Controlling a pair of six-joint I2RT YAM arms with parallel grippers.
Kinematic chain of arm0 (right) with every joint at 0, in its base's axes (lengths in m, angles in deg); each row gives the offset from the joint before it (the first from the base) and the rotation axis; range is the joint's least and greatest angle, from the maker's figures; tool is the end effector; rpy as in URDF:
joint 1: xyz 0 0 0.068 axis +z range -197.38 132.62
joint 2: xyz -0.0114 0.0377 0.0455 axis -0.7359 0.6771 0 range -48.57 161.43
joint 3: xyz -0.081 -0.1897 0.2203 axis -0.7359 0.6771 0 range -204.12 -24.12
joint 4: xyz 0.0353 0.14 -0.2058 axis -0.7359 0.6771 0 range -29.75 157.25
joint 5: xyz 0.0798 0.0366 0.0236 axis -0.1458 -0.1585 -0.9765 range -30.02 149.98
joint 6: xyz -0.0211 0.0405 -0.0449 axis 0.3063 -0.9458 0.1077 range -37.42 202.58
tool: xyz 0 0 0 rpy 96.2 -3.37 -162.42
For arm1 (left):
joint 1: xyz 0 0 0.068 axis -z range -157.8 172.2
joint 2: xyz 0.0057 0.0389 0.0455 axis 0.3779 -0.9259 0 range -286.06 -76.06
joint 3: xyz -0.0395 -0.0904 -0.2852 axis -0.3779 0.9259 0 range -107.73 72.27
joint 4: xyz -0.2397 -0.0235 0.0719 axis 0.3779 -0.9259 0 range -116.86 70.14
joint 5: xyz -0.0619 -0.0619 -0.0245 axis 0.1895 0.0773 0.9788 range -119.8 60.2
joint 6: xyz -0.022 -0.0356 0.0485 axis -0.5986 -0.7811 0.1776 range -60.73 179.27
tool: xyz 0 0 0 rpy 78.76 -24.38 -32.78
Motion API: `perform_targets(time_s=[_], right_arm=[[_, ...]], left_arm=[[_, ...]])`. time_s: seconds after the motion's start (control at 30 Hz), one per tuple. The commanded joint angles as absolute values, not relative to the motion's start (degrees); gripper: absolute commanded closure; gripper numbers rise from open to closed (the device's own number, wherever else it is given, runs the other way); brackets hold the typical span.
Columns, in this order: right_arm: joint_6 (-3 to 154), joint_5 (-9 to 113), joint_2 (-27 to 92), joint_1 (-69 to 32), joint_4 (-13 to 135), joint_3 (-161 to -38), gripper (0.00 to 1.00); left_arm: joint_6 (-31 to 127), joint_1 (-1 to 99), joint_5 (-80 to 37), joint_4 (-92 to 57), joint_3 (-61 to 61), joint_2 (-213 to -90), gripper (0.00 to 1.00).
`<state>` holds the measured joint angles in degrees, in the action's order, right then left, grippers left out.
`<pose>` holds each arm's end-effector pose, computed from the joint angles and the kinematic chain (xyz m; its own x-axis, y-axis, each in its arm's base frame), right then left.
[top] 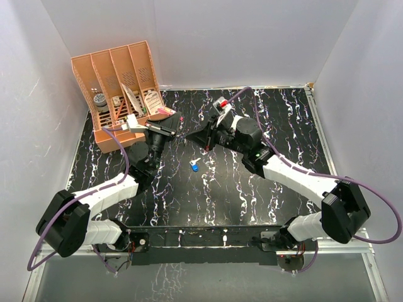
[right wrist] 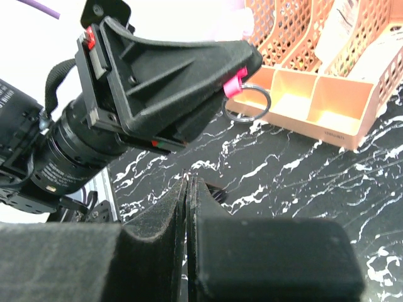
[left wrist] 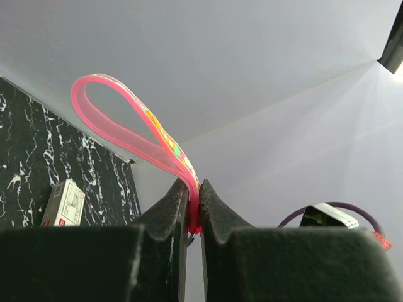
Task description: Put the keys on the keyring
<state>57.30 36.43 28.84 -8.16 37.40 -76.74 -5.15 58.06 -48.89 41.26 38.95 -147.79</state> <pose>0.2301 0.2133 0.3524 -0.4033 0.1762 -0.8980 -0.7926 0.4231 0.4390 0.2203 -0.1392 0.3406 -0.1436 -0.9479 -0.2844 0.4157 0.2030 -0.8866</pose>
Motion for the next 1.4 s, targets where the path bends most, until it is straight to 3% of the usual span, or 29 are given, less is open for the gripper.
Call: perform_targets(time_s=[0.0,0.43,1.37], right_arm=[[56.22,34.39,29.89,-9.19,34.77,-81.82,1.00],[48.50,30.52,31.06,-13.03,29.84,-83.33,1.00],[35.39,28.65,33.82,-14.93,22.97,-83.79,1.00]], left_arm=[[-2.73,58.34,-46.92,47.67,37.90,-147.10,1.00],[1.30,58.35,-43.74,61.51,40.89,-150.49,1.00],[3.89,58.33,-41.16,72.47,41.94,-155.56,1.00]])
